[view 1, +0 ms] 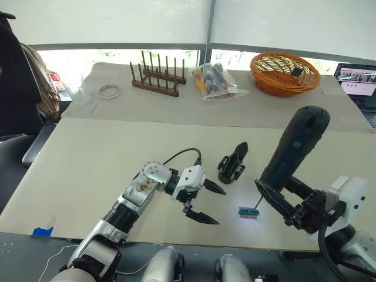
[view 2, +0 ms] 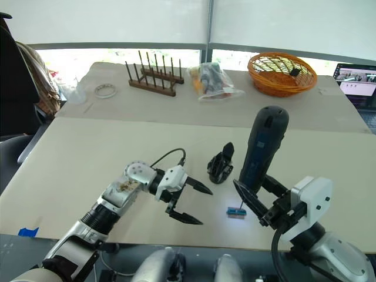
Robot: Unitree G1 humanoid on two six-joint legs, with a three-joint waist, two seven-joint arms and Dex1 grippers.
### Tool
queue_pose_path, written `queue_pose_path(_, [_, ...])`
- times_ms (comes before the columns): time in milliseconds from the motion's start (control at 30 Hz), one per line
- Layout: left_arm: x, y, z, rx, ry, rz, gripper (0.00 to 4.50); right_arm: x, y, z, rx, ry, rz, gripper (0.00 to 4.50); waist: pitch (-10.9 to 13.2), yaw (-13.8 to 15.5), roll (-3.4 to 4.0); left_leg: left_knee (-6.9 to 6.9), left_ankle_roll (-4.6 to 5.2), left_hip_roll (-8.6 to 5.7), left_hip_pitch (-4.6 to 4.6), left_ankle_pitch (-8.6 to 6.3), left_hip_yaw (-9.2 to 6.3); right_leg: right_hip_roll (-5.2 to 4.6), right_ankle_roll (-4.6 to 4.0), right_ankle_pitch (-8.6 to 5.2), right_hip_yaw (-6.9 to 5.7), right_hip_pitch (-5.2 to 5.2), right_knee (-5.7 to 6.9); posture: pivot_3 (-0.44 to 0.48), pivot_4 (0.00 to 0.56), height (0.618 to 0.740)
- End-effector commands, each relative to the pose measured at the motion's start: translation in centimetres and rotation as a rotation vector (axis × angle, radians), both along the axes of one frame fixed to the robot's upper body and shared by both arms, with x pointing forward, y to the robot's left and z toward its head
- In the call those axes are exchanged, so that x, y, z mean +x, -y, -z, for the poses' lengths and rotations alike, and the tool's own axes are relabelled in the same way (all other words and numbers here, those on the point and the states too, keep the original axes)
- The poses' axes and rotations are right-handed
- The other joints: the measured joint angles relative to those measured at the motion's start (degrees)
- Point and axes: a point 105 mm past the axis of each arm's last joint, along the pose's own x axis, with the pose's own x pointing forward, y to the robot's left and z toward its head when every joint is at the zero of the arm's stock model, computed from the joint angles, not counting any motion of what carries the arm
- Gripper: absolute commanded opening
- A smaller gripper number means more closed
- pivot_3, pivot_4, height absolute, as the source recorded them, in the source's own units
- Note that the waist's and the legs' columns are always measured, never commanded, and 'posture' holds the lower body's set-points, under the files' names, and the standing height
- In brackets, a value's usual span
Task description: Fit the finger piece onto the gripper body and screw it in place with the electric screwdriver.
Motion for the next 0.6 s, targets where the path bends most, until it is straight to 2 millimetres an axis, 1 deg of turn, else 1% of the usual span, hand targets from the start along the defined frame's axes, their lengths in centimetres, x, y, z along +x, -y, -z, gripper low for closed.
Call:
queue_pose_path(33, [-0.11, 0.39, -0.55, -0.008, 0.023, 0.017, 4.50, -0.41, -0.28, -1.18, 0.002, 0.085, -0.013, 1.95, 0.0, 0.0, 0.00, 0.00, 0.00, 0.00, 0.00, 0.00, 0.00, 0.00, 0.00, 0.00, 0.00, 0.00, -0.01, 0.000, 0.150, 0.740])
queue_pose_path(600, [0.04, 0.45, -0.32, -0.005, 0.033, 0.009, 4.50, 0.24, 0.16, -0.50, 0.011, 0.094, -0.008, 1.95, 0.0, 0.0, 0.01, 0.00, -0.01, 0.00, 0.01, 0.00, 0.00, 0.00, 0.00, 0.00, 0.01, -0.01, 0.00, 0.000, 0.150, 0.740])
